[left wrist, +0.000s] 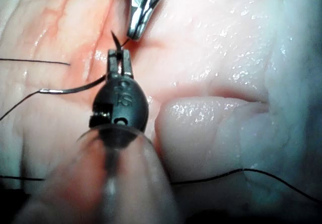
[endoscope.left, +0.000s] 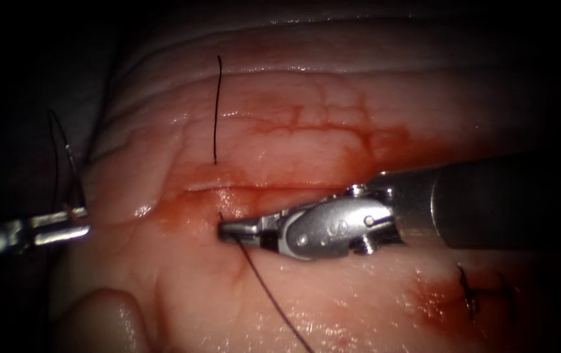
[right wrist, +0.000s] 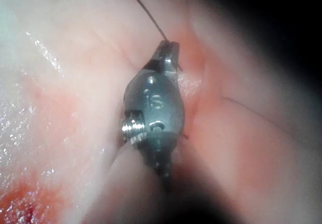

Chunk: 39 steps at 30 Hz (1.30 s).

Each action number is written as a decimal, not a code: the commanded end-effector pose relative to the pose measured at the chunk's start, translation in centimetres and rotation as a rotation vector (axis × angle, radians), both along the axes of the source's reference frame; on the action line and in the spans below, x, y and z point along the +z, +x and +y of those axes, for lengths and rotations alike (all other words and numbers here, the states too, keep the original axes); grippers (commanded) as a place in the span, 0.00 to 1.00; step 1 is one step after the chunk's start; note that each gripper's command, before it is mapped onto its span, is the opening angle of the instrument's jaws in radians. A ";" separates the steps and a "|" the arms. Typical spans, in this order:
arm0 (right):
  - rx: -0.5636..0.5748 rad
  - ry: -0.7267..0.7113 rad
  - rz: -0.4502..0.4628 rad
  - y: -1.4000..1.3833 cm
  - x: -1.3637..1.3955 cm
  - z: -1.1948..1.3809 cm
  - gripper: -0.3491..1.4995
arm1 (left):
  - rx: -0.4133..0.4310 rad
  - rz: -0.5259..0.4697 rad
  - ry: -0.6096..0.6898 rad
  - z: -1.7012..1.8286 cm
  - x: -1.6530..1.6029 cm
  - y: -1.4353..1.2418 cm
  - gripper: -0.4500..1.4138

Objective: Wound Closure
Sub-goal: Use the right tool to pull the length of suture through the wound until only a short tail sticks out, then adjust the suture tail.

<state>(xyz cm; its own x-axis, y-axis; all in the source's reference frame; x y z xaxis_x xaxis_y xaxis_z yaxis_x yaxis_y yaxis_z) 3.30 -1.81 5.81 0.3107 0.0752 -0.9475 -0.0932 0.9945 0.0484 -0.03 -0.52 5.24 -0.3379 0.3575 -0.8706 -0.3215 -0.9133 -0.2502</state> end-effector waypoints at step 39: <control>0.066 0.027 -0.116 -0.83 -0.21 0.33 0.76 | 0.002 -0.002 0.008 -0.04 0.06 -0.07 0.00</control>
